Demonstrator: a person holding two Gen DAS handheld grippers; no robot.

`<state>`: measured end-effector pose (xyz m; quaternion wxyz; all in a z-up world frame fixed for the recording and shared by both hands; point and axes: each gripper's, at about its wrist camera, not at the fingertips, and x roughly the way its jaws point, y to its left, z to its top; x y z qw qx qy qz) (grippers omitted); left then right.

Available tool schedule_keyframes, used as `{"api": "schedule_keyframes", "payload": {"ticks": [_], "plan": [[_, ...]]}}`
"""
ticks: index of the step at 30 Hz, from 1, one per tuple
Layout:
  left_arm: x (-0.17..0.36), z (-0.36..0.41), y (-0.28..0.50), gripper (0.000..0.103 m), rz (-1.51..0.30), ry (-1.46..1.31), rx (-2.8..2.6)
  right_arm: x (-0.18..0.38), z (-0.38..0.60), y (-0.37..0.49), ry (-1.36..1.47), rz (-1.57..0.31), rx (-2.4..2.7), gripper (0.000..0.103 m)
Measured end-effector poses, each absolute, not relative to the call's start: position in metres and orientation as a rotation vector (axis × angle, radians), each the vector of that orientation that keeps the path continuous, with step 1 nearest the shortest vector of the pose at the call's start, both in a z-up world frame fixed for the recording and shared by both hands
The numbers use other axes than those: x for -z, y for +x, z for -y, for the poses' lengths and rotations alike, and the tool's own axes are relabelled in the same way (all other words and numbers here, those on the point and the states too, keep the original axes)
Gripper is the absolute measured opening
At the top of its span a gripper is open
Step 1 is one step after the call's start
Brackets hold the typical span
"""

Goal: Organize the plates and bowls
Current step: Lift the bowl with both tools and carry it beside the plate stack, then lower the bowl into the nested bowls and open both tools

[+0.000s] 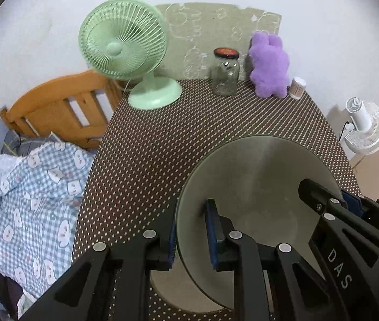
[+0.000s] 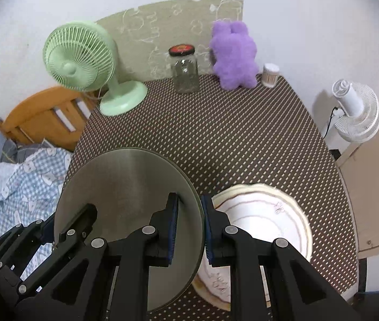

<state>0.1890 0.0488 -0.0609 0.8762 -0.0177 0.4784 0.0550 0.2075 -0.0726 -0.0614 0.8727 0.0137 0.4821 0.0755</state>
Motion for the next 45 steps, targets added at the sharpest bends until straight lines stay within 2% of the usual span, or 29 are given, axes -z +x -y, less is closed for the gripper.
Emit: {"api": "schedule_keyframes", "payload": {"ticks": [18,45], "plan": [[0.11,-0.08,0.174,0.017,-1.13,-0.09,-0.151,0.116,0.039,0.198,-0.018,-1.141,-0.187,0.021],[0.139,-0.087,0.174,0.017,-1.192,-0.094,-0.15,0.146,0.015,0.201,-0.112,-1.194,-0.15,0.022]]}}
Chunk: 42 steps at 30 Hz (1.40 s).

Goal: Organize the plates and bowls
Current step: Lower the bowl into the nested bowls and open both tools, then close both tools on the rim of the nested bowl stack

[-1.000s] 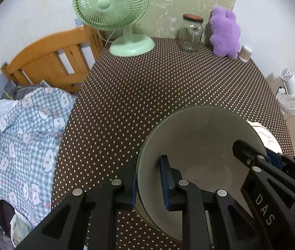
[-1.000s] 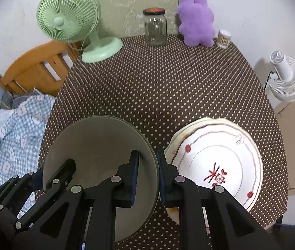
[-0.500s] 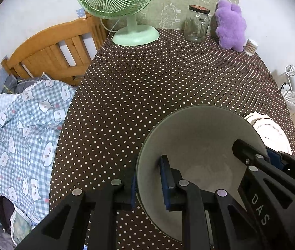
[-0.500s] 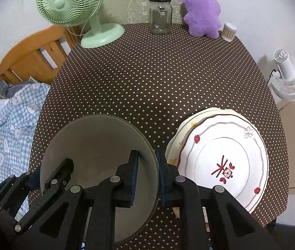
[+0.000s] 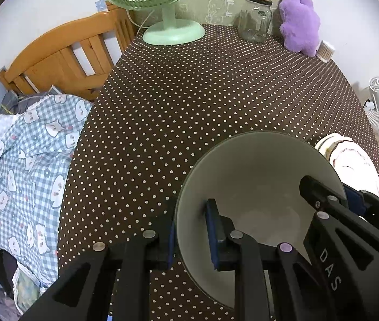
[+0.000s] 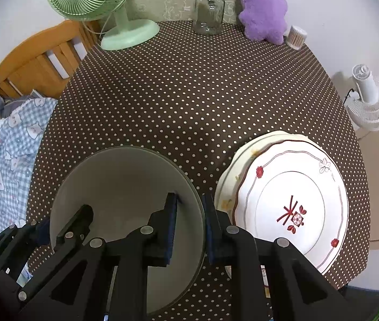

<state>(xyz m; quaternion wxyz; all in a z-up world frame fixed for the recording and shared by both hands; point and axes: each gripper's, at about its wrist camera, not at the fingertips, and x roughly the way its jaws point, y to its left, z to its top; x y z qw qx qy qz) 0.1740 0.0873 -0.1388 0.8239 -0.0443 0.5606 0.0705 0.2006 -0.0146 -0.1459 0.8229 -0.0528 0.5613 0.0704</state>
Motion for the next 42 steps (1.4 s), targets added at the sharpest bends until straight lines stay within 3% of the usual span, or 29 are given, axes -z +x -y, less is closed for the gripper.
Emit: {"api": "schedule_keyframes", "payload": {"ticks": [9,16,19,21,23,32,42], "plan": [[0.14,-0.093,0.173,0.019,-1.194,-0.125,-0.124,0.146,0.011,0.2,-0.116,-1.194,-0.148,0.026],[0.131,-0.094,0.167,0.037,-1.174,-0.125,-0.096,0.143,0.019,0.199,-0.075,-1.211,-0.198,0.031],[0.126,-0.096,0.164,0.044,-1.159,-0.123,-0.094,0.139,0.027,0.197,-0.059,-1.209,-0.188,0.047],[0.123,-0.099,0.163,0.061,-1.144,-0.128,-0.082,0.136,0.033,0.195,-0.035,-1.198,-0.185,0.06],[0.119,-0.099,0.161,0.063,-1.123,-0.118,-0.07,0.133,0.039,0.193,-0.009,-1.181,-0.186,0.073],[0.133,-0.101,0.163,0.079,-1.157,-0.146,-0.025,0.139,0.048,0.188,0.074,-1.173,-0.236,0.075],[0.151,-0.1,0.172,0.08,-1.165,-0.174,-0.017,0.154,0.043,0.193,0.051,-1.161,-0.206,0.075]]}}
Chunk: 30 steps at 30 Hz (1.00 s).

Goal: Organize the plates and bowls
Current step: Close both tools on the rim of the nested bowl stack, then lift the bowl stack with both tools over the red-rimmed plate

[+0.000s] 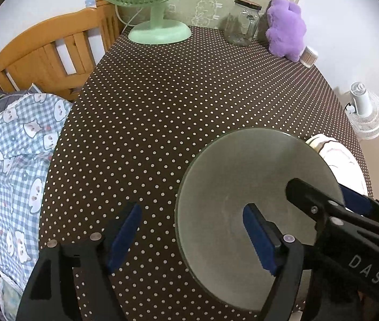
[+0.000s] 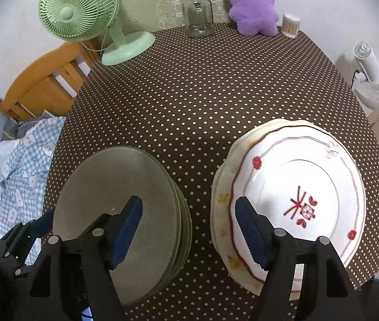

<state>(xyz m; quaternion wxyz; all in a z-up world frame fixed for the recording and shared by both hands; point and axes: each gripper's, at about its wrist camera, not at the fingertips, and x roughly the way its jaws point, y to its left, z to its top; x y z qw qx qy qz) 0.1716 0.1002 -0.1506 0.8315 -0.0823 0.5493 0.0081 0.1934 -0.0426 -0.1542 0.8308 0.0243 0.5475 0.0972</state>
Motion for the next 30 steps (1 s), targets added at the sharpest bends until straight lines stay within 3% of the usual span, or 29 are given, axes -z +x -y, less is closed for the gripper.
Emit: {"api": "schedule_keyframes", "payload": {"ticks": [12,15,19,25,30], "plan": [[0.165,-0.098,0.175,0.078,-1.169,-0.171,-0.022,0.177,0.03,0.201,0.087,-1.201,-0.234,0.073],[0.166,-0.095,0.177,0.076,-1.173,-0.155,-0.024,0.179,0.026,0.201,0.077,-1.209,-0.24,0.066],[0.167,-0.095,0.178,0.07,-1.18,-0.149,0.003,0.182,0.021,0.202,0.076,-1.229,-0.249,0.053],[0.166,-0.094,0.178,0.065,-1.178,-0.141,0.024,0.186,0.014,0.21,0.069,-1.248,-0.256,0.051],[0.166,-0.09,0.179,0.052,-1.178,-0.153,0.058,0.188,0.01,0.212,0.065,-1.259,-0.259,0.05]]}}
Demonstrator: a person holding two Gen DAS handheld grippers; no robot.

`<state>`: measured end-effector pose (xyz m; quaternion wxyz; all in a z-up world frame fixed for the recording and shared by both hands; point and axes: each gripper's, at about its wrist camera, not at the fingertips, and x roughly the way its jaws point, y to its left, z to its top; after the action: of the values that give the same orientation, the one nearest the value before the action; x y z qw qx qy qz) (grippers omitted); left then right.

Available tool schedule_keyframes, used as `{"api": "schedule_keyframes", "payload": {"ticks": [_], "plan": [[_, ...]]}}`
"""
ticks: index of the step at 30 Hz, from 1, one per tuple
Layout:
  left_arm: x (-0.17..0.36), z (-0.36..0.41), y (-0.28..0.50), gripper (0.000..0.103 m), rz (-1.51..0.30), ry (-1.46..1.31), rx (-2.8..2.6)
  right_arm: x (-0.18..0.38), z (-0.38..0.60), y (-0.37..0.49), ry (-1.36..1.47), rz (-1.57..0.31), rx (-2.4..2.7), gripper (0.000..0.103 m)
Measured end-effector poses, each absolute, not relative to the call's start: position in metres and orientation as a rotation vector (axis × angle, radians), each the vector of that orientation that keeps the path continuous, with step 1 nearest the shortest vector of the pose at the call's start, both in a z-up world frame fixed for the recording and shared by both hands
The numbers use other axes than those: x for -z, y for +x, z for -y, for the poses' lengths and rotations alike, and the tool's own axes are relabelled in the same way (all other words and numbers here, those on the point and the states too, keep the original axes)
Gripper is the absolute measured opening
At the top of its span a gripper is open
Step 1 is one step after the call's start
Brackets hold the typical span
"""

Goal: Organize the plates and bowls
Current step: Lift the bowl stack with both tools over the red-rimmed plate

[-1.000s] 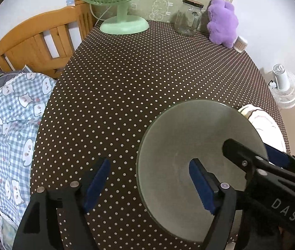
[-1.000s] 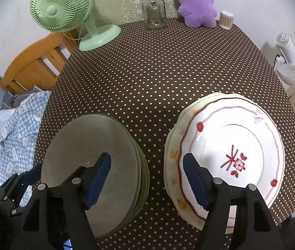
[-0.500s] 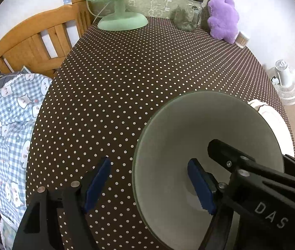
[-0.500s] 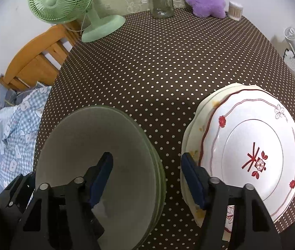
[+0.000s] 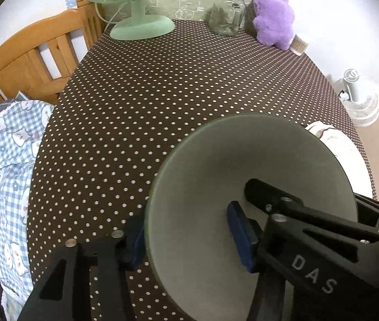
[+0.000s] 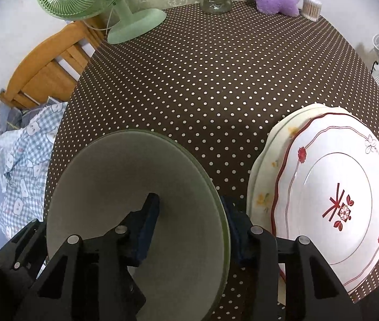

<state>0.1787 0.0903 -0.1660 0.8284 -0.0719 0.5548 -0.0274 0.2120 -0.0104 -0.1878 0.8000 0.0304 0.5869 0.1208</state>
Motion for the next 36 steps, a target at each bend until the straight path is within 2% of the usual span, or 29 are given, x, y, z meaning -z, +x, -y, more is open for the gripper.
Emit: {"api": "schedule_keyframes", "payload": {"ticks": [19,36], "plan": [[0.157,-0.096,0.165,0.05,-1.22,-0.225,0.076,0.181,0.011,0.203,0.058,-1.299,-0.248,0.05],[0.103,-0.072,0.154,0.05,-1.143,-0.187,0.03,0.13,0.033,0.19,0.045,-1.217,-0.296,0.05]]}}
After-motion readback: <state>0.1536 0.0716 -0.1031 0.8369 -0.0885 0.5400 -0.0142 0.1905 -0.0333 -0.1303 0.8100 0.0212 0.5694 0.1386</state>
